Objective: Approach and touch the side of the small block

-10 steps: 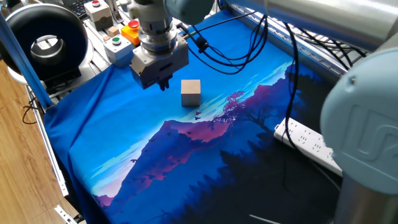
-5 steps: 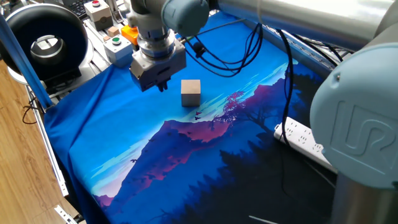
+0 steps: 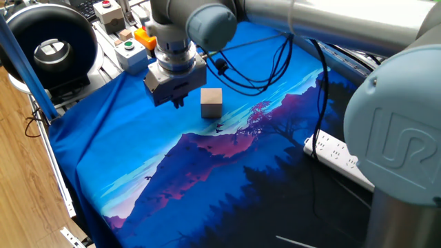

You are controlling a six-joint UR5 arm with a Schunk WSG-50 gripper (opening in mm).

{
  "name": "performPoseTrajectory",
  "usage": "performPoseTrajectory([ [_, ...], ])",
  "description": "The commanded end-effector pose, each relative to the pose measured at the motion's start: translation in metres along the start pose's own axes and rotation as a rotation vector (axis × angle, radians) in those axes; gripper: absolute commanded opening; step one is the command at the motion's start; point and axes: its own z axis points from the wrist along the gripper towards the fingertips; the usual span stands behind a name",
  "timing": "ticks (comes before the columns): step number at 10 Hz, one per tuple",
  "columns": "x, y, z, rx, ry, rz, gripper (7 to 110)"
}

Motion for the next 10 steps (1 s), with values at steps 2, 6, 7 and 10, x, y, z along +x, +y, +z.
performPoseTrajectory([
  [2, -0.015, -0.014, -0.001, -0.011, -0.045, 0.12, 7],
  [6, -0.024, -0.033, 0.009, -0.047, -0.069, 0.092, 7],
  [7, -0.026, -0.034, 0.012, -0.054, -0.077, 0.081, 7],
  [10, -0.025, -0.028, 0.019, -0.064, -0.094, 0.076, 7],
])
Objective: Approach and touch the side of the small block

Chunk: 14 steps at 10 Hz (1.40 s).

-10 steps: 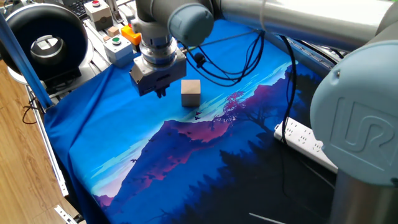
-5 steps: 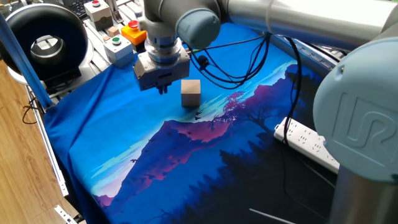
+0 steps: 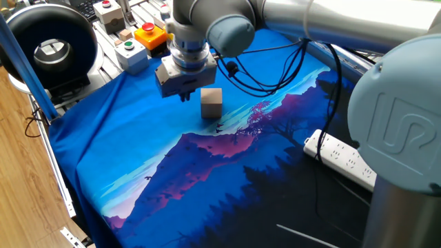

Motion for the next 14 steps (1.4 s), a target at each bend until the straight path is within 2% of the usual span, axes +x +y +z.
performPoseTrajectory([
  [1, -0.001, 0.001, 0.011, -0.023, -0.031, -0.012, 7],
  [3, 0.003, -0.002, 0.014, -0.026, -0.032, -0.033, 7],
  [5, 0.011, -0.004, 0.013, -0.023, -0.001, -0.043, 7],
  [6, 0.013, -0.01, 0.014, 0.0, -0.003, -0.052, 7],
  [7, 0.014, -0.018, 0.016, 0.031, -0.011, -0.058, 7],
  [10, 0.006, -0.059, 0.013, 0.21, -0.038, -0.135, 7],
  [11, 0.005, -0.059, 0.013, 0.214, -0.038, -0.129, 7],
  [12, 0.006, -0.044, 0.016, 0.151, -0.039, -0.096, 7],
  [13, 0.006, -0.044, 0.016, 0.15, -0.042, -0.096, 7],
  [14, 0.021, -0.016, 0.019, 0.037, 0.015, -0.063, 7],
])
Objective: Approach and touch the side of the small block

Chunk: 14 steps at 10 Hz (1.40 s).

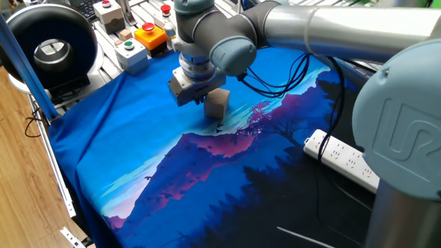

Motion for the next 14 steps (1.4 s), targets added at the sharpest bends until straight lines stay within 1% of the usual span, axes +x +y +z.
performPoseTrajectory([
  [1, 0.021, 0.046, -0.008, -0.194, 0.096, 0.058, 7],
  [2, 0.016, 0.048, -0.017, -0.233, 0.1, 0.045, 7],
  [3, 0.017, 0.047, -0.03, -0.263, 0.132, 0.043, 7],
  [4, 0.025, 0.051, -0.053, -0.303, 0.206, 0.064, 7],
  [5, 0.02, 0.038, -0.062, -0.238, 0.182, 0.052, 7],
  [6, 0.017, 0.009, -0.073, -0.121, 0.15, -0.021, 7],
  [7, 0.019, 0.013, -0.096, -0.125, 0.148, -0.007, 7],
  [8, 0.022, 0.02, -0.123, -0.132, 0.167, -0.004, 7],
  [9, 0.019, 0.026, -0.133, -0.142, 0.16, -0.009, 7],
  [10, 0.012, 0.029, -0.129, -0.149, 0.131, -0.014, 7],
  [12, -0.002, 0.026, -0.118, -0.133, 0.07, -0.028, 7],
  [13, -0.003, 0.027, -0.118, -0.136, 0.064, -0.04, 7],
  [14, -0.002, 0.027, -0.118, -0.135, 0.069, -0.049, 7],
])
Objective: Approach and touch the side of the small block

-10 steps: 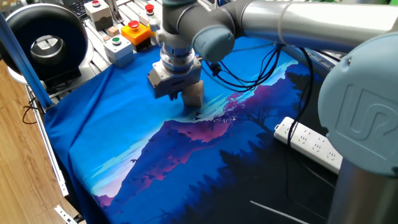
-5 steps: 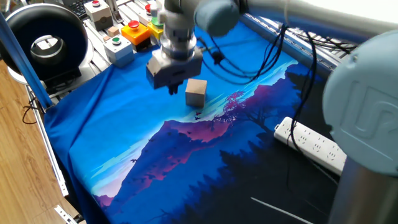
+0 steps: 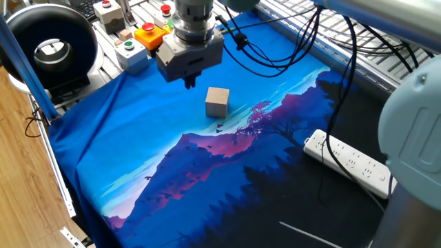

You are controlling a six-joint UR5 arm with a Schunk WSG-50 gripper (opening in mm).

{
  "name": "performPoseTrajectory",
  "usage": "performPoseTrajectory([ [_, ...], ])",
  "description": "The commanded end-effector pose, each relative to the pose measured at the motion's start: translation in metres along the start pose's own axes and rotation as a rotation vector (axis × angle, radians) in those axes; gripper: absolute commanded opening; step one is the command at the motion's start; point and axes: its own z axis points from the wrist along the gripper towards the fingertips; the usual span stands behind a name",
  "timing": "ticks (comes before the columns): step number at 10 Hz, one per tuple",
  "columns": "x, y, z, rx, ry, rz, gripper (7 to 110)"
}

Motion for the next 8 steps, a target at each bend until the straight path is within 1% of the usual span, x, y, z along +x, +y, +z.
performPoseTrajectory([
  [1, -0.005, 0.003, -0.005, -0.005, -0.022, -0.022, 7],
  [3, -0.004, 0.004, -0.005, -0.005, -0.011, -0.033, 7],
  [4, -0.006, 0.003, -0.005, 0.005, -0.01, -0.052, 7],
  [5, -0.01, 0.004, -0.005, 0.003, -0.016, -0.075, 7],
  [6, -0.014, 0.002, -0.006, 0.013, -0.023, -0.097, 7],
  [7, -0.019, 0.001, -0.006, 0.013, -0.022, -0.118, 7],
  [8, -0.02, 0.006, -0.006, 0.007, -0.019, -0.133, 7],
])
